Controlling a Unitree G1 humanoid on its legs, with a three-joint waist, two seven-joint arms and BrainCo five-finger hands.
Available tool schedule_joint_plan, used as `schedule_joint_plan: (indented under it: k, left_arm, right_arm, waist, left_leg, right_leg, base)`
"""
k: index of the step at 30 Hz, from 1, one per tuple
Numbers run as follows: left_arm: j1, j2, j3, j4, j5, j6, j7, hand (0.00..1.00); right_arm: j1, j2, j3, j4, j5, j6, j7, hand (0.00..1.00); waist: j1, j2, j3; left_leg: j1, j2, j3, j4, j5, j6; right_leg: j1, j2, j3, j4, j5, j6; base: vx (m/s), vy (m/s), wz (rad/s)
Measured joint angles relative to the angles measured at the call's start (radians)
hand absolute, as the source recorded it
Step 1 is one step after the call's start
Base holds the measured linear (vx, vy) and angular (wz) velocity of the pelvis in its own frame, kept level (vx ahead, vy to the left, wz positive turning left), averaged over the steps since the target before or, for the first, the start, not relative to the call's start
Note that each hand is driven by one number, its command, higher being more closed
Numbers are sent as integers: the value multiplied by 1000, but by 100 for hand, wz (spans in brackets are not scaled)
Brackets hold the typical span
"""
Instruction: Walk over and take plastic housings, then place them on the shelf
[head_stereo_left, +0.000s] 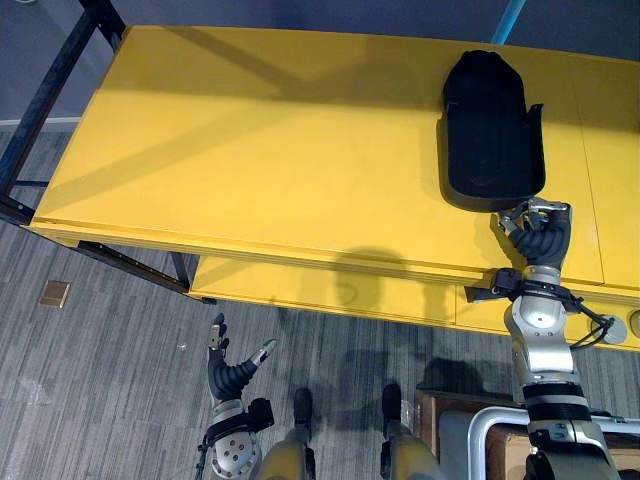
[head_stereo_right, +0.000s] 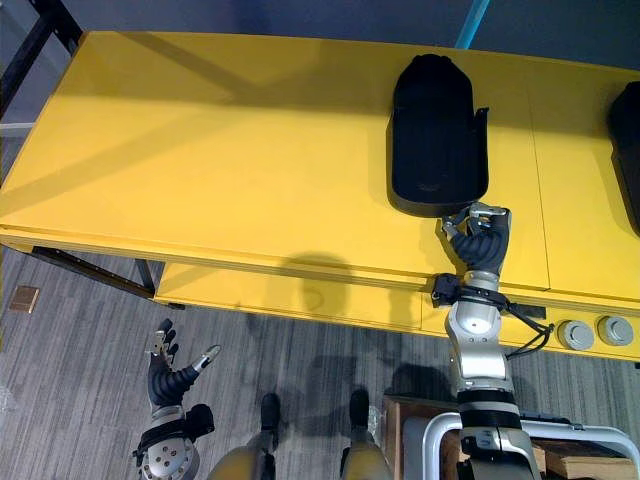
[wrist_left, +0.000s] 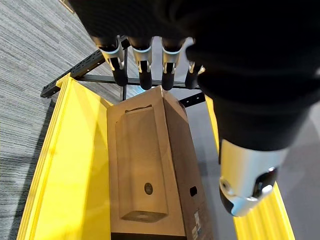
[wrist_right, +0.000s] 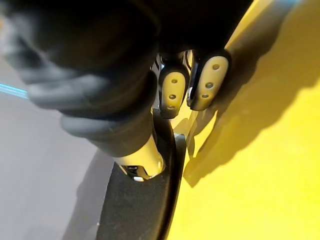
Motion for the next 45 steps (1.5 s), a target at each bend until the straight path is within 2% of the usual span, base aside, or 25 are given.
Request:
schedule_joint_plan:
  k: [7,9,12,13,16,18,19,24,27,31,34,35,36,37,38,39,40,41,42,43,44,45]
  left_arm:
    - [-1,0,0,-1,0,0,2,0]
    - [-5,-3,2,-3,0,0,2,0]
    - [-10,-16,6,-24,1,1,1,0]
    - [-14,-18,10,-24,2,2,0,0]
    - [-18,-30,40,-24,2,8,-3,0]
    - [-18,-29,44,-22,2,12,-7,0]
    - [-18,-27,41,-7,3,16,-17,0]
    - [-22,-26,24,112,5,33,-63,0]
    - [-24,-23,-1,177,10,40,-88,0]
    - [-19,-25,1,246,45,42,-91,0]
    - [0,-3,4,295,45,51,-91,0]
    - [12,-4,4,296,45,55,-92,0]
    - [24,-12,5,295,44,55,-91,0]
    - [30,-19,13,294,44,55,-91,0]
    - [34,-27,15,293,44,55,-91,0]
    - [30,-42,15,290,44,55,-90,0]
    - [22,-52,13,279,41,53,-88,0]
    - [14,-52,10,267,41,52,-89,0]
    - [-16,-54,8,239,41,47,-87,0]
    - [-56,-55,-4,216,41,40,-86,0]
    - [-72,-55,-6,207,41,34,-85,0]
    - [-101,-56,-10,193,41,25,-81,0]
  right_arm:
    - [-13,0,-1,8,0,0,0,100]
    - [28,4,-4,-48,-1,7,0,100]
    - [183,50,-57,-264,-7,18,1,100]
    - [212,67,-71,-307,-7,18,1,0]
    - [365,159,-115,-483,-13,16,1,0]
    - [458,224,-127,-546,-39,14,2,0]
    - [551,287,-130,-575,-52,14,3,0]
    - [714,392,-142,-563,-68,14,23,0]
    - [784,453,-206,-488,-82,17,24,0]
    - [829,480,-277,-373,-81,22,18,0]
    - [857,491,-275,-358,-82,30,10,0]
    - [856,491,-271,-358,-82,30,9,0]
    - [854,487,-256,-360,-82,30,5,0]
    - [852,483,-243,-359,-82,31,3,0]
    - [845,475,-213,-360,-82,31,1,0]
    - [832,452,-169,-360,-83,31,1,0]
    - [812,427,-131,-360,-84,31,3,0]
    - [804,422,-114,-360,-84,32,5,0]
    - [803,423,-91,-368,-82,32,10,0]
    - [820,427,-79,-384,-81,32,15,0]
    - [833,430,-77,-390,-80,32,17,0]
    - [855,451,-63,-407,-76,33,25,0]
  waist:
    - [3,2,1]
    - [2,3,0]
    - [-1,3,0]
    - [-3,3,0]
    - [-31,-2,-17]
    - [-39,-12,-41]
    - [-53,-26,-69]
    - [-87,-52,-149]
    - [-94,-56,-189]
    - [-109,-54,-214]
    - [-109,-53,-218]
    - [-108,-50,-214]
    - [-102,-40,-210]
    - [-91,-38,-210]
    - [-72,-33,-213]
    - [-59,-18,-216]
    - [-55,5,-216]
    - [-54,13,-218]
    - [-53,11,-211]
    - [-53,10,-187]
    - [-54,8,-181]
    - [-47,-15,-165]
  left_leg:
    - [-1,-1,-5,2,1,1]
    - [-1,0,-5,1,1,1]
    - [15,1,-6,-3,1,0]
    - [21,1,-5,-4,1,0]
    - [63,3,6,-19,-4,-4]
    - [90,10,27,-27,-11,-9]
    - [119,18,44,-27,-21,-14]
    - [180,38,101,-27,-44,-21]
    - [212,48,134,-27,-50,-25]
    - [243,60,183,-26,-64,-37]
    - [269,86,296,25,-119,-56]
    - [257,110,334,125,-178,-58]
    - [231,134,305,265,-252,-44]
    - [212,141,258,332,-278,-22]
    - [182,142,166,413,-304,-3]
    - [149,128,12,482,-339,1]
    - [129,112,-128,516,-376,-22]
    - [121,101,-182,523,-390,-27]
    - [107,77,-248,526,-413,-27]
    - [111,62,-256,518,-442,-22]
    - [112,56,-252,514,-459,-18]
    - [112,21,-248,529,-481,-15]
  right_leg:
    - [0,0,-3,3,-3,-4]
    - [1,0,-8,4,-3,-5]
    - [16,0,-19,4,-6,-7]
    - [21,0,-19,4,-6,-6]
    - [52,1,-15,4,-15,-2]
    - [64,7,5,2,-19,-2]
    - [86,14,18,0,-23,-4]
    - [117,37,71,-4,-27,-8]
    - [132,49,101,-4,-26,-8]
    - [137,66,148,-3,-23,-12]
    - [115,105,260,8,-21,-13]
    - [107,129,317,28,-21,-14]
    - [96,163,382,51,-17,-23]
    - [90,182,426,58,-19,-31]
    - [78,206,488,69,-18,-33]
    - [56,234,541,81,-18,-34]
    - [23,258,571,95,-16,-31]
    - [0,268,583,112,-16,-30]
    - [-47,273,587,167,-24,-11]
    - [-77,272,582,241,-46,18]
    - [-95,271,577,284,-67,29]
    - [-123,260,582,356,-93,40]
  base:
    - [5,6,1]
    - [9,10,2]
    - [32,20,4]
    - [36,21,-2]
    - [32,21,-10]
    - [42,13,-31]
    - [44,7,-27]
    - [43,4,-35]
    - [33,4,-35]
    - [-17,7,-43]
    - [-41,4,-107]
    - [-29,-7,-166]
    - [-26,3,-168]
    - [-34,25,-180]
    - [-48,33,-195]
    - [-86,50,-213]
    - [-81,53,-164]
    - [-104,89,-104]
    - [-102,118,-28]
    - [-116,129,5]
    - [-155,142,32]
    - [-215,168,10]
